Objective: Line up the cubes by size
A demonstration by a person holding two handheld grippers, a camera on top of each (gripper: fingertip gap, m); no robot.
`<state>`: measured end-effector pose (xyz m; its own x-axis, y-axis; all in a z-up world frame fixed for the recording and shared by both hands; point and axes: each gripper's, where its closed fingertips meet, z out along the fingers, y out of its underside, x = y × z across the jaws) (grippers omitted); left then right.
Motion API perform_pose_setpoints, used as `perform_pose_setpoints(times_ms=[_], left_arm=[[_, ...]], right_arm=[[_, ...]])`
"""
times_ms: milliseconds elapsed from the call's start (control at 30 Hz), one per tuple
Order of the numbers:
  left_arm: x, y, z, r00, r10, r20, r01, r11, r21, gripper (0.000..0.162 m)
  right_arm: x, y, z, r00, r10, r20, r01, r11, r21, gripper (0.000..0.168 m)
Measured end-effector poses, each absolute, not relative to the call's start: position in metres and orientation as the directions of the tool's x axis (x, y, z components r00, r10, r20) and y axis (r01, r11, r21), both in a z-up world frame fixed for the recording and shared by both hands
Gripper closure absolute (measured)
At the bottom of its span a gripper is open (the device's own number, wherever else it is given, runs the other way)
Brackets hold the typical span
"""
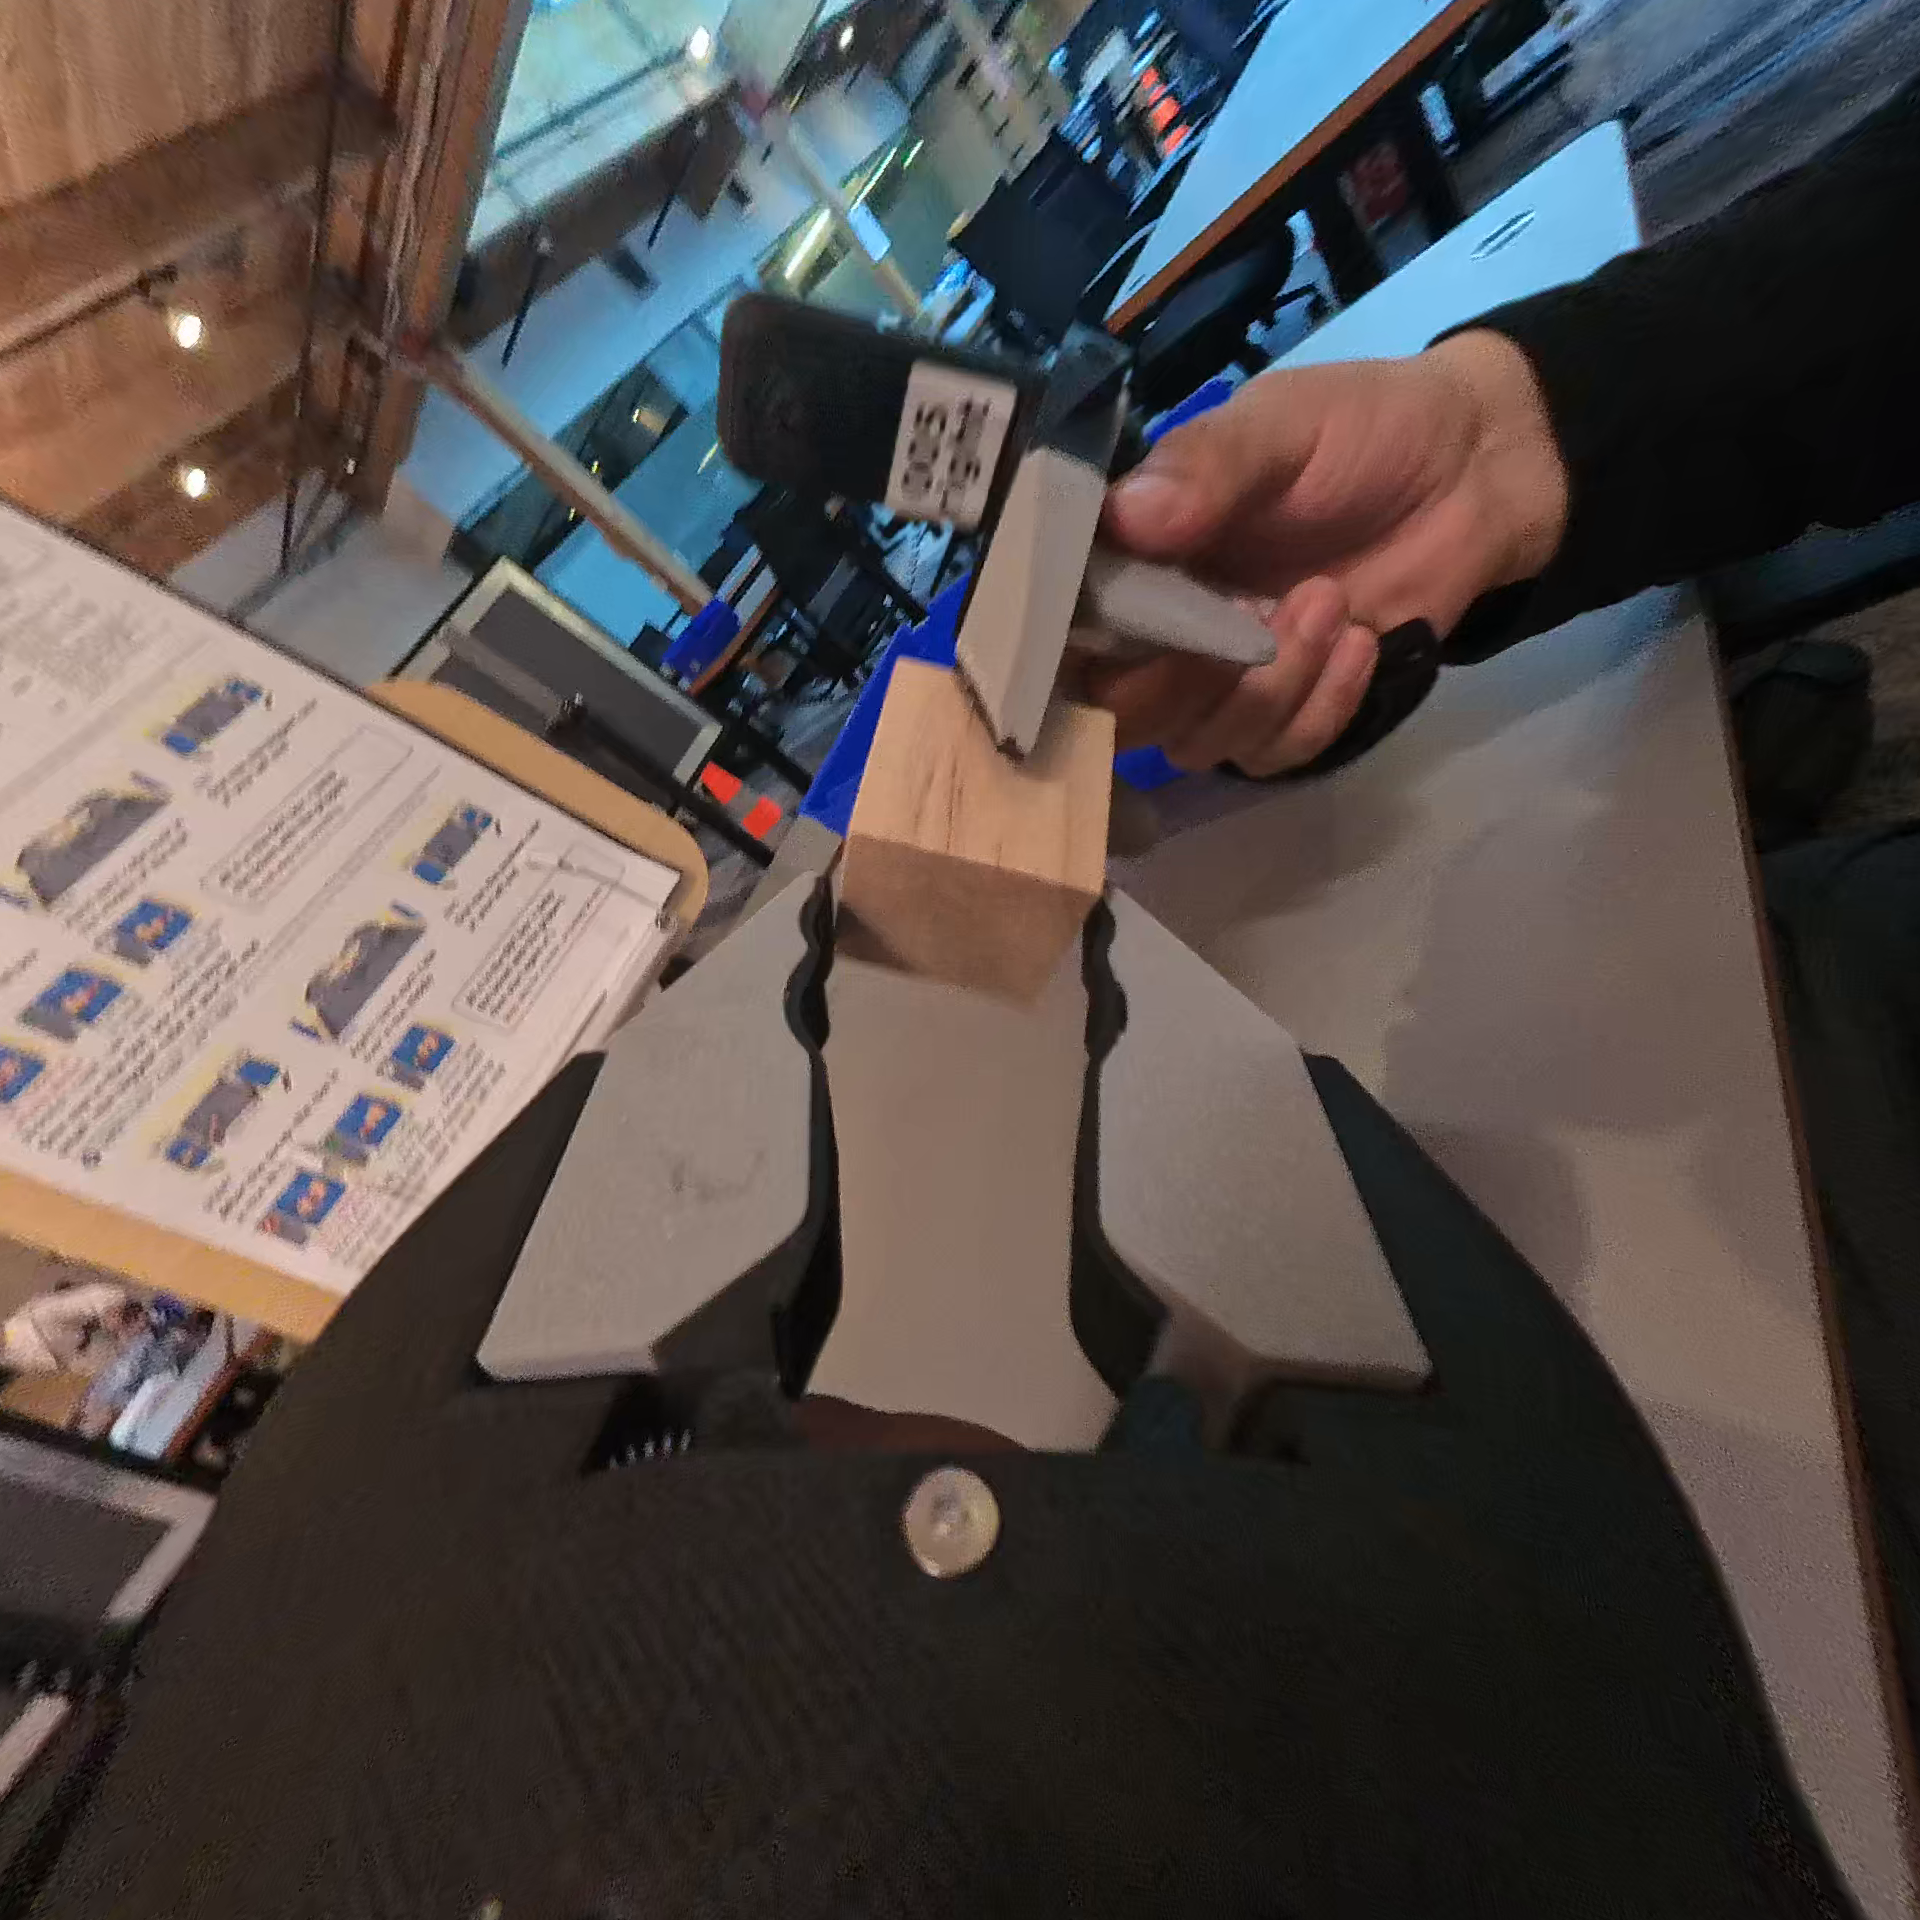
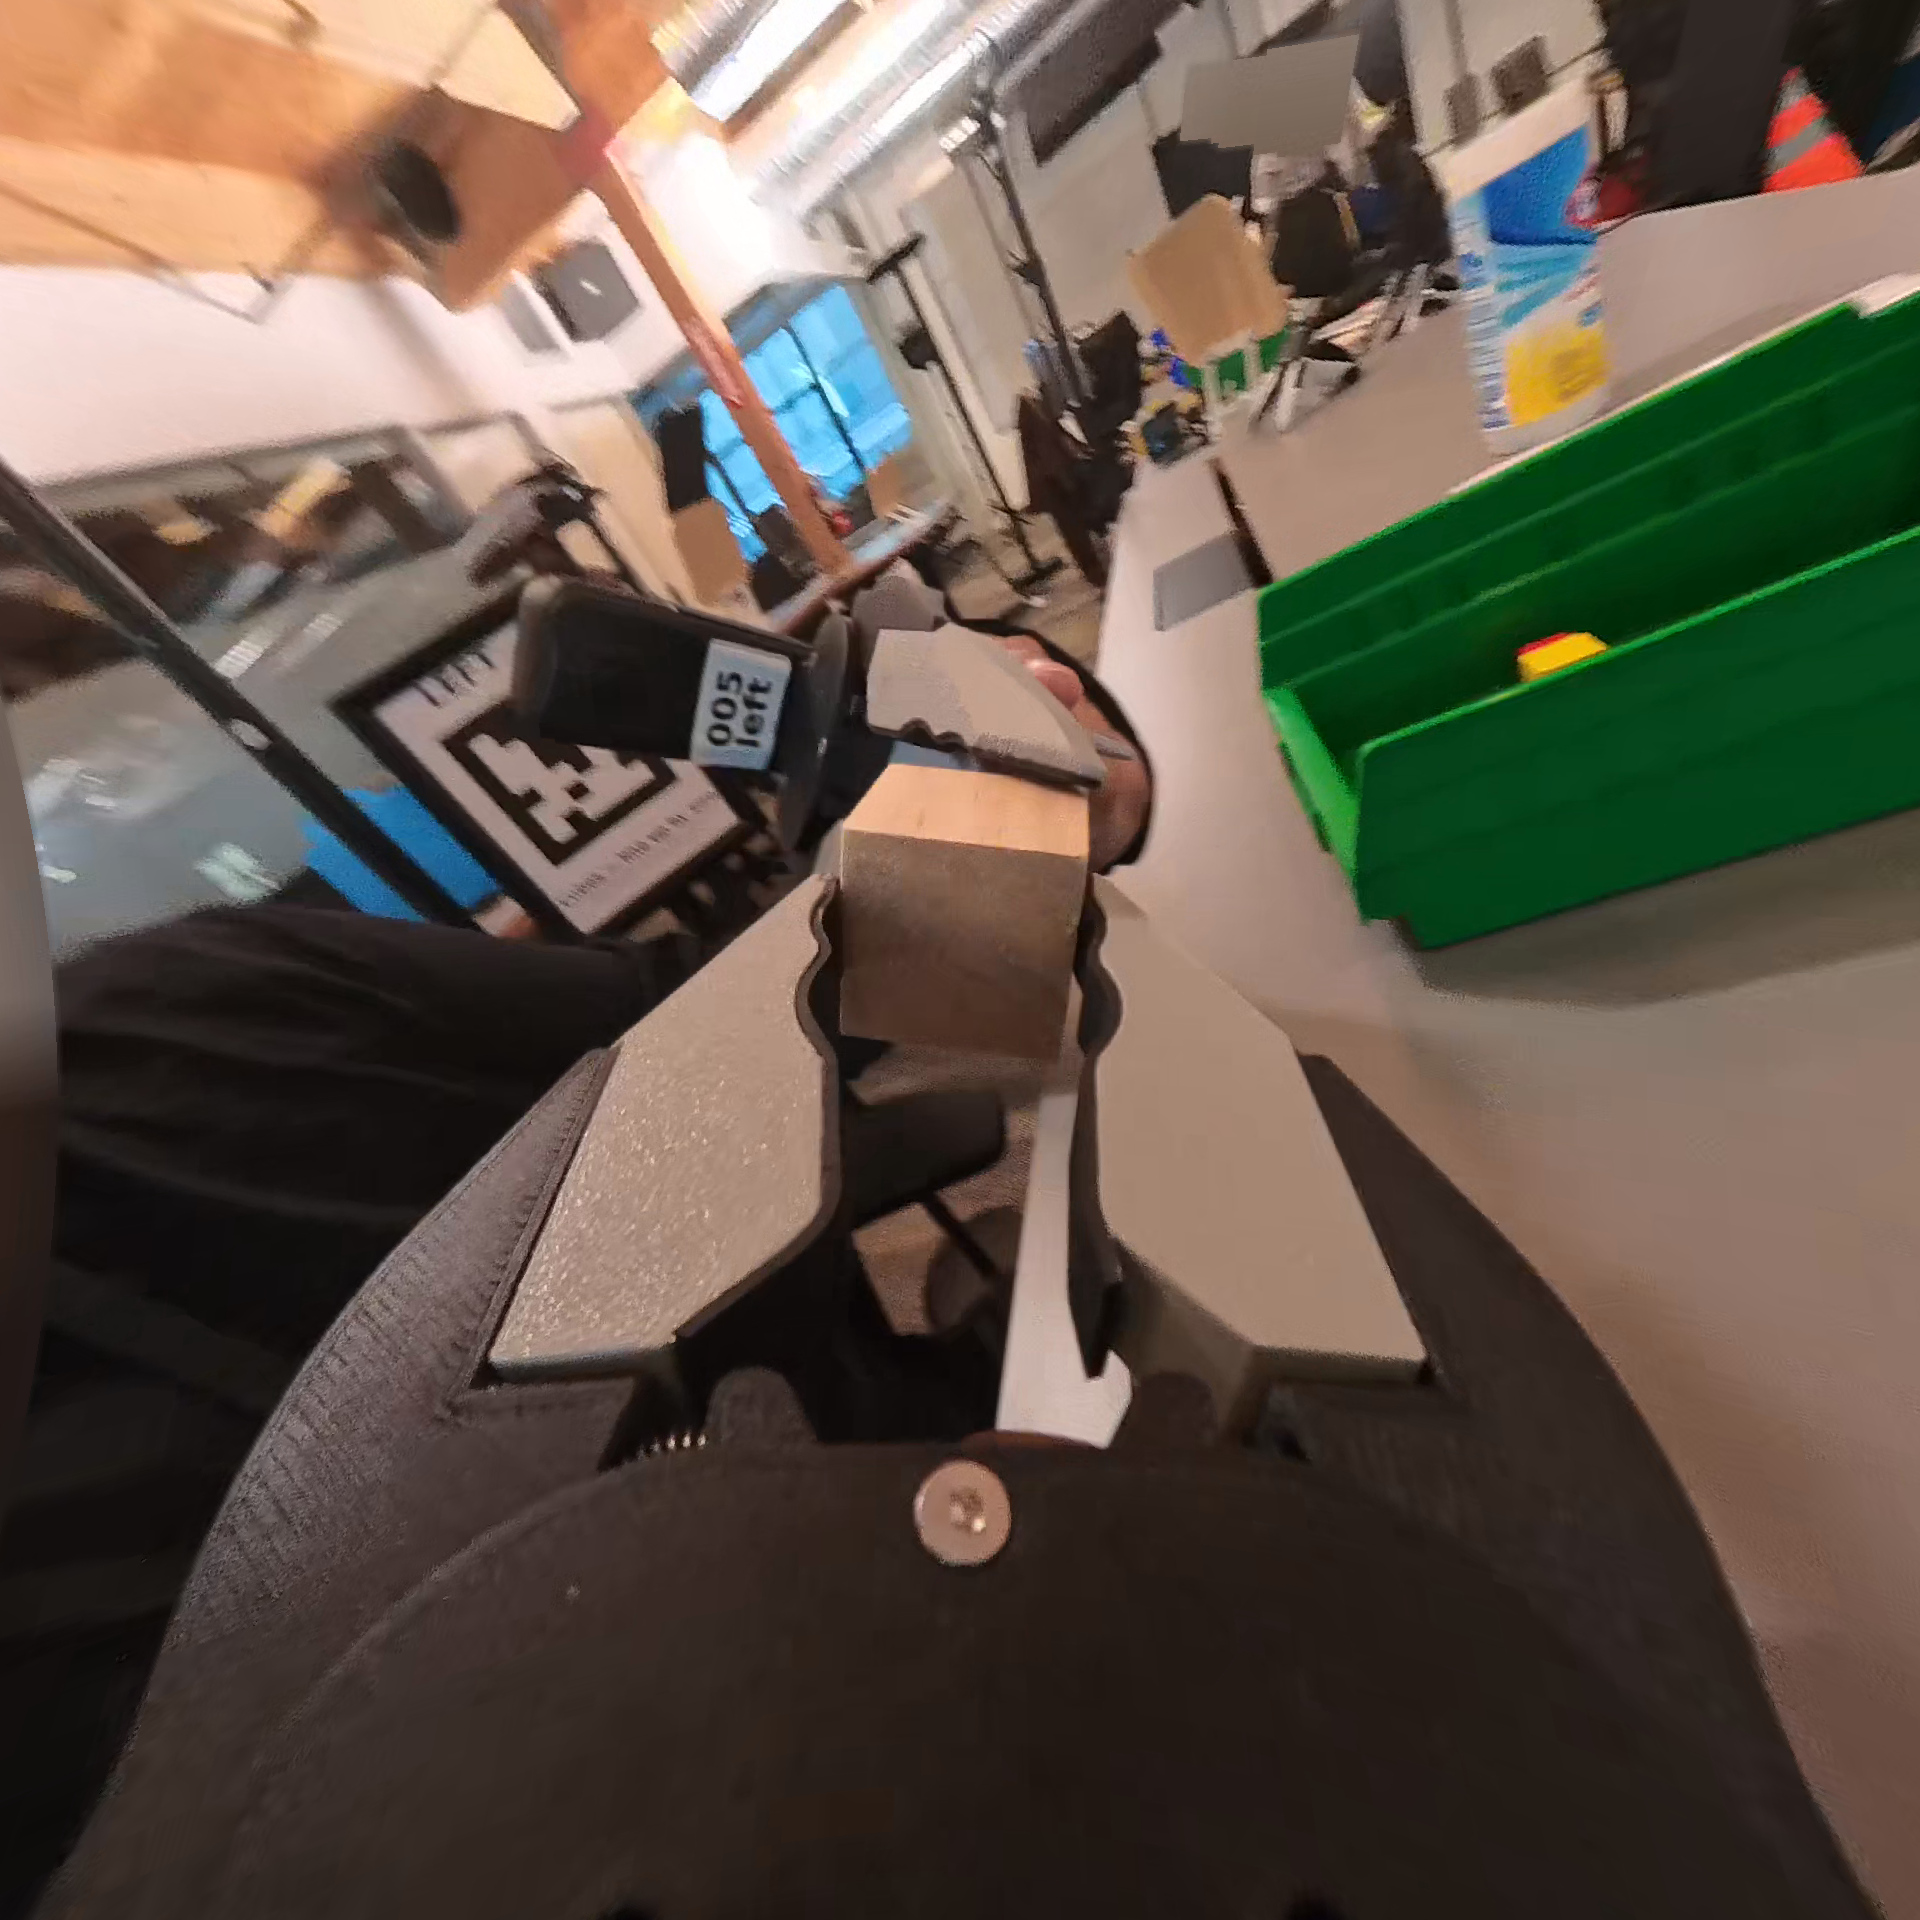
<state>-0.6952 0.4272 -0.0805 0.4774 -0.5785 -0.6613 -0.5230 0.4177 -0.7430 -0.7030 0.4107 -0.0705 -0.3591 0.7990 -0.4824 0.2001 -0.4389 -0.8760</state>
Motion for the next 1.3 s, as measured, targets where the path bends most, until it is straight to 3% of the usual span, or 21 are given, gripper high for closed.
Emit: perform_pose_setpoints(times_ms=[33, 100, 200, 300, 400, 500, 600, 867, 1100, 1300], left_arm=[[-0.699, 0.425, -0.081, 0.508, -0.577, -0.640, -0.516, 0.391, -0.762, 0.118], [-0.709, 0.415, -0.084, 0.553, -0.585, -0.593, -0.484, 0.353, -0.801, 0.146], [-0.731, 0.401, -0.091, 0.623, -0.568, -0.538, -0.452, 0.299, -0.840, 0.156], [-0.754, 0.393, -0.105, 0.695, -0.538, -0.477, -0.433, 0.216, -0.875, 0.162], [-0.760, 0.383, -0.117, 0.725, -0.541, -0.426, -0.385, 0.193, -0.902, 0.161], [-0.759, 0.382, -0.128, 0.724, -0.557, -0.407, -0.389, 0.157, -0.908, 0.161], [-0.751, 0.384, -0.129, 0.709, -0.562, -0.427, -0.413, 0.159, -0.896, 0.161], [-0.731, 0.376, -0.145, 0.623, -0.598, -0.504, -0.508, 0.181, -0.842, 0.159], [-0.730, 0.378, -0.151, 0.623, -0.623, -0.474, -0.487, 0.165, -0.857, 0.159], [-0.731, 0.378, -0.152, 0.623, -0.621, -0.476, -0.493, 0.161, -0.855, 0.159]], right_arm=[[-0.696, 0.413, -0.069, -0.329, 0.833, -0.445, 0.195, -0.401, -0.895, 0.126], [-0.673, 0.429, -0.056, -0.251, 0.898, -0.360, 0.160, -0.329, -0.931, 0.126], [-0.625, 0.475, -0.040, -0.066, 0.973, -0.221, 0.197, -0.205, -0.959, 0.126], [-0.558, 0.568, -0.051, 0.285, 0.958, 0.019, 0.408, -0.104, -0.907, 0.126], [-0.487, 0.643, -0.082, 0.514, 0.851, 0.109, 0.596, -0.263, -0.759, 0.126], [-0.442, 0.686, -0.126, 0.661, 0.743, 0.105, 0.642, -0.486, -0.593, 0.125], [-0.433, 0.700, -0.169, 0.721, 0.692, 0.044, 0.624, -0.620, -0.476, 0.125], [-0.444, 0.709, -0.212, 0.776, 0.623, -0.100, 0.541, -0.738, -0.402, 0.125], [-0.452, 0.703, -0.216, 0.764, 0.601, -0.235, 0.485, -0.775, -0.406, 0.126], [-0.446, 0.708, -0.205, 0.774, 0.588, -0.235, 0.456, -0.775, -0.439, 0.112]])
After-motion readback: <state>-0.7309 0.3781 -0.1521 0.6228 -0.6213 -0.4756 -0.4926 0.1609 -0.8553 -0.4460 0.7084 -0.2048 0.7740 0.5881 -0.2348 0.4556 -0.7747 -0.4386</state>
